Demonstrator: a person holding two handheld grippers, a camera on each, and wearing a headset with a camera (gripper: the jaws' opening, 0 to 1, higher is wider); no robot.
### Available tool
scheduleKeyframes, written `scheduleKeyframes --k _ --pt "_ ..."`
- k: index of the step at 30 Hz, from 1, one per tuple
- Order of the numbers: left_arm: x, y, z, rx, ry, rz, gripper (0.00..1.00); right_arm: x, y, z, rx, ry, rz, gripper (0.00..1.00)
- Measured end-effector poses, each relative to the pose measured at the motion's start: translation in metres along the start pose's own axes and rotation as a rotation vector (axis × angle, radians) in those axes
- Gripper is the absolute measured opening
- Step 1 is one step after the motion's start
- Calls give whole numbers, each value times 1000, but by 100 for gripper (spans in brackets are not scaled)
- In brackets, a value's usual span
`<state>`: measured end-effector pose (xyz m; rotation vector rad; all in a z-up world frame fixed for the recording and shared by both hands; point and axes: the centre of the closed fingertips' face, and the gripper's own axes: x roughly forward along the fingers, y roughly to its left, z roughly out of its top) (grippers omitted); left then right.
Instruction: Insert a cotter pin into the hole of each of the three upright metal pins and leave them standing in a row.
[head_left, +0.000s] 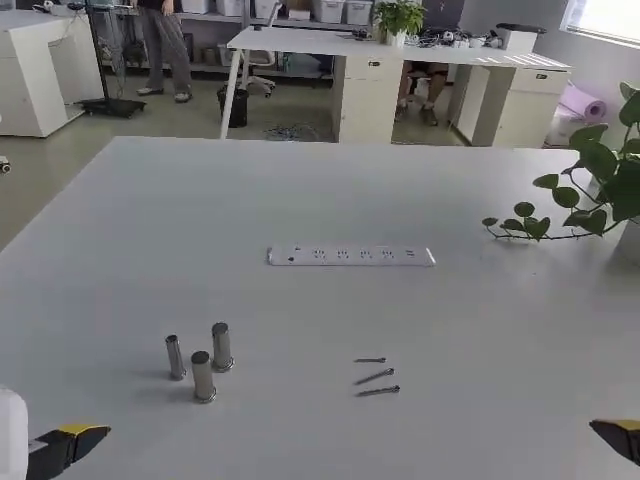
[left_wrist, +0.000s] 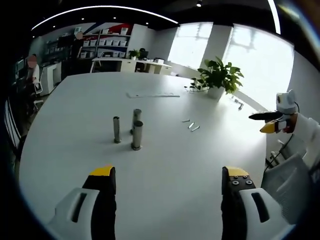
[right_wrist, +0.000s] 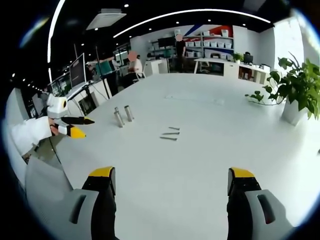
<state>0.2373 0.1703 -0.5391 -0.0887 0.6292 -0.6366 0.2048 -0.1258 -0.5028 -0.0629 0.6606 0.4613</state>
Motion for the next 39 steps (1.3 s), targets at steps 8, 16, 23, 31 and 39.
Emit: scheduleKeyframes --k 8,16,23,31,39 --pt "15 10 14 8 -15 7 80 2 1 -5 -5 15 2 91" --pt "27 22 23 19 -19 21 74 7 4 -12 6 26 6 91" --pt "40 28 30 94 -23 27 69 10 9 -17 15 33 23 92" --pt "53 35 37 89 -37 30 61 14 15 -24 23 52 45 92" --pt "65 38 34 85 -18 38 55 15 16 -28 20 64 51 92"
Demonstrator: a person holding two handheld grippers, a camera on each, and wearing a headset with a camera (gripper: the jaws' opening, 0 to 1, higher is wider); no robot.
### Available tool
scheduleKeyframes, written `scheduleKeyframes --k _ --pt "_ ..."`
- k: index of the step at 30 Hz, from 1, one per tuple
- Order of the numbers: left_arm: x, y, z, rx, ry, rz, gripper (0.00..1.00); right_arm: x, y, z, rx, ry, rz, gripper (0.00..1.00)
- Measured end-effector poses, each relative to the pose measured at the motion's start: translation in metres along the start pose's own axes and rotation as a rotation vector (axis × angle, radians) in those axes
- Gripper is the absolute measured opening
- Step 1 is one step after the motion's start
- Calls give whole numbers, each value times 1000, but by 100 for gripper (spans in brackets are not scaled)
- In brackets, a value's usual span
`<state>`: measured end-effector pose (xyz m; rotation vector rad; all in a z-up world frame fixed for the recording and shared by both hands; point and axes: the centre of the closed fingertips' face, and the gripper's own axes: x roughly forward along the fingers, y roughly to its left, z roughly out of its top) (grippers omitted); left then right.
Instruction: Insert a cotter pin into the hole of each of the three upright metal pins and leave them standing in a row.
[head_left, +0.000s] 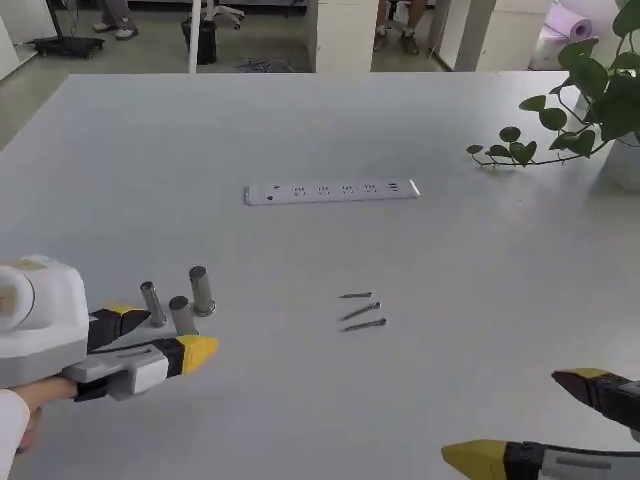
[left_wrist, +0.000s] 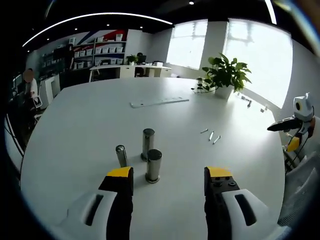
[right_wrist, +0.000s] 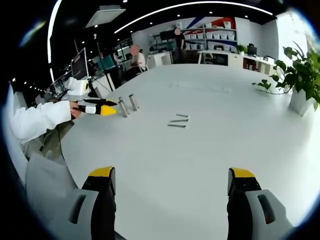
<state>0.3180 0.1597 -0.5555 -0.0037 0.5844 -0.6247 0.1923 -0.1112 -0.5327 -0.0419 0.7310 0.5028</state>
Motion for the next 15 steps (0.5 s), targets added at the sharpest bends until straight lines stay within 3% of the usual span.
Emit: scheduleKeyframes --k 5,15 --pt "7 -1 -11 14 52 -7 51 2 2 -4 8 8 7 91" --pt "24 0 -11 26 45 -3 45 5 4 -9 9 22 15 91"
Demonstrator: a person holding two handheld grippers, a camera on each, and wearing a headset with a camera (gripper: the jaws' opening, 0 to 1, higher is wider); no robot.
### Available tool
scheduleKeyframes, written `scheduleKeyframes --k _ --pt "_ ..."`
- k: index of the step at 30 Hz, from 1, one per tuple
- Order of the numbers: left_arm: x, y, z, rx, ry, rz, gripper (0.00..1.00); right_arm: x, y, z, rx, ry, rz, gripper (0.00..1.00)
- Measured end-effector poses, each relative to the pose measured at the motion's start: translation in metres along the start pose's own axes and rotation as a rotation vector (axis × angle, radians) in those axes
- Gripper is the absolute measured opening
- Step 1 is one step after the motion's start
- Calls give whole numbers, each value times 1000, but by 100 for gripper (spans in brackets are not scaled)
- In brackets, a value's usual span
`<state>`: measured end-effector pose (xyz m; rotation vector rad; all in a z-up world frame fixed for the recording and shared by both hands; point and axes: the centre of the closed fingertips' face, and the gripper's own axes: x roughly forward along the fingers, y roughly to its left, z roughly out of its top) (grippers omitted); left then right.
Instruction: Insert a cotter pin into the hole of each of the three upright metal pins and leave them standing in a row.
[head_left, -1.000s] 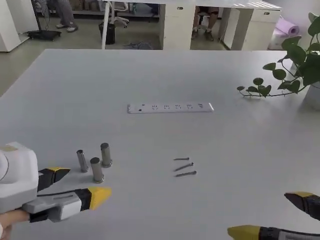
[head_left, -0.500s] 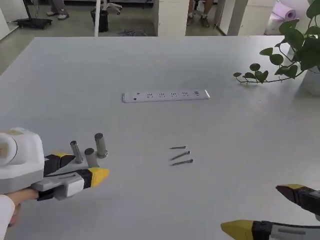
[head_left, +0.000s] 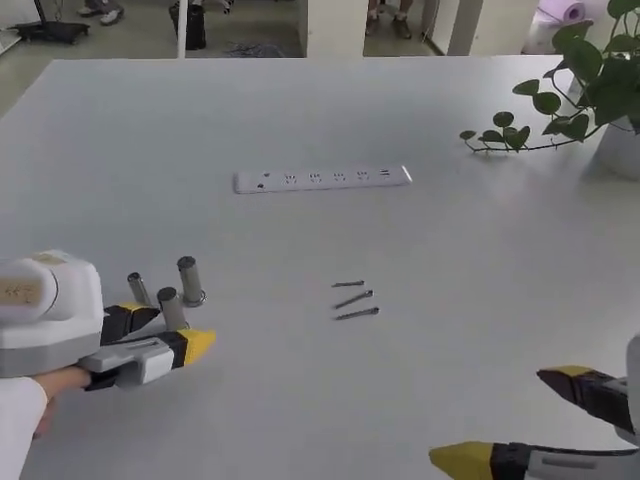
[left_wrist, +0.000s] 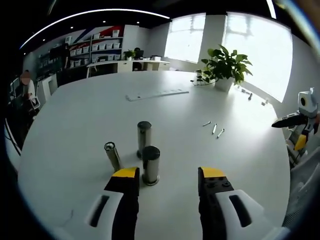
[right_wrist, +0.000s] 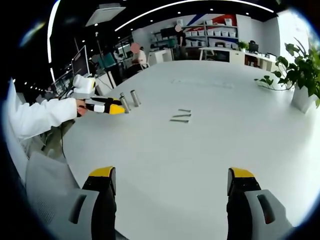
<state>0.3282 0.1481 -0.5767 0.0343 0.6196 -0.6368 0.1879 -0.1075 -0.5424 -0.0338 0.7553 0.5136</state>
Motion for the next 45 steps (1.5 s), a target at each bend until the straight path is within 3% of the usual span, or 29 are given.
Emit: scheduleKeyframes --k 18,30,35,41,42,43,45 --pt "17 14 -6 -53 9 41 28 2 0 -8 22 12 7 87" --pt "18 25 -5 -6 2 107 13 2 4 -21 46 35 25 86" --pt "17 25 -5 11 -4 111 12 3 8 -21 45 36 33 86" --pt "16 27 -5 -10 -23 132 11 4 13 -18 37 32 45 86" --pt "15 27 -5 -21 -25 130 11 4 13 -18 36 31 46 86" --pt "15 25 -4 -90 -36 116 11 4 13 -17 35 29 46 86" --pt "14 27 -4 -81 -30 117 11 4 14 -17 33 29 47 86"
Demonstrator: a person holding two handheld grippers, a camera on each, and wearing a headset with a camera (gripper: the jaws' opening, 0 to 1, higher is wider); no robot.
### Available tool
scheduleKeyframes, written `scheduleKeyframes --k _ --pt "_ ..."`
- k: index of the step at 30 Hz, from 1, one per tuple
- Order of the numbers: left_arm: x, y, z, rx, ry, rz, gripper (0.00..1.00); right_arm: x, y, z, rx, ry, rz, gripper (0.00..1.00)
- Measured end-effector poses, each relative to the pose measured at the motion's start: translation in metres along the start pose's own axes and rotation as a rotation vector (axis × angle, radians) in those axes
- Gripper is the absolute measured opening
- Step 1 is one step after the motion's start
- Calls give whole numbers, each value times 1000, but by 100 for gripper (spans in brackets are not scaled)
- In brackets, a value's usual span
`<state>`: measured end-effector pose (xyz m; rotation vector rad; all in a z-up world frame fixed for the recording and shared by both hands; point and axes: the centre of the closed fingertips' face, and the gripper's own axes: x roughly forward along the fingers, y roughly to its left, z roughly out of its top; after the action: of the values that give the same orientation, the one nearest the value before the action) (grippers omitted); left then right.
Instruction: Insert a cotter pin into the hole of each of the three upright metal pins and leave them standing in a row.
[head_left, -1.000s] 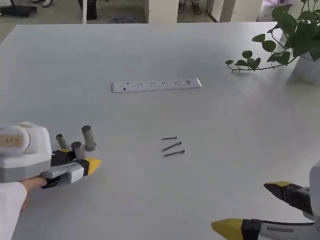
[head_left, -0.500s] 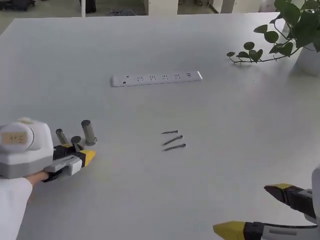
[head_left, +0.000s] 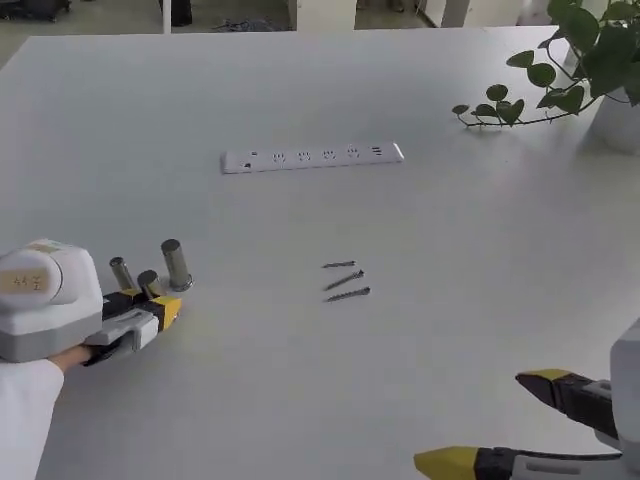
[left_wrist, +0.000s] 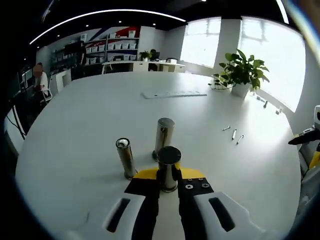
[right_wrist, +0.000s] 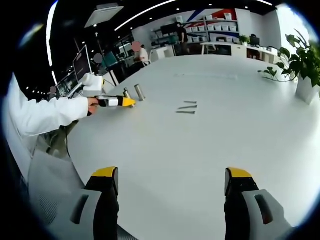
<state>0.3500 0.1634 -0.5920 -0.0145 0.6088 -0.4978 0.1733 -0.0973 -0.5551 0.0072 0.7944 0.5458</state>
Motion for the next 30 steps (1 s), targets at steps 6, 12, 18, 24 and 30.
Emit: scheduleKeyframes --k 6,12,18,24,30 --pt "-9 -3 -1 44 6 4 11 -3 1 4 -15 -9 0 86" --pt "-23 -11 3 89 3 12 11 -6 5 10 -28 -29 3 86" --pt "-42 -26 7 128 -8 11 11 -9 11 14 -44 -50 12 86" --pt "-56 -42 4 121 -27 12 11 -12 15 15 -50 -66 18 86" --pt "-63 -56 -5 105 -22 6 11 -15 17 15 -57 -82 27 86"
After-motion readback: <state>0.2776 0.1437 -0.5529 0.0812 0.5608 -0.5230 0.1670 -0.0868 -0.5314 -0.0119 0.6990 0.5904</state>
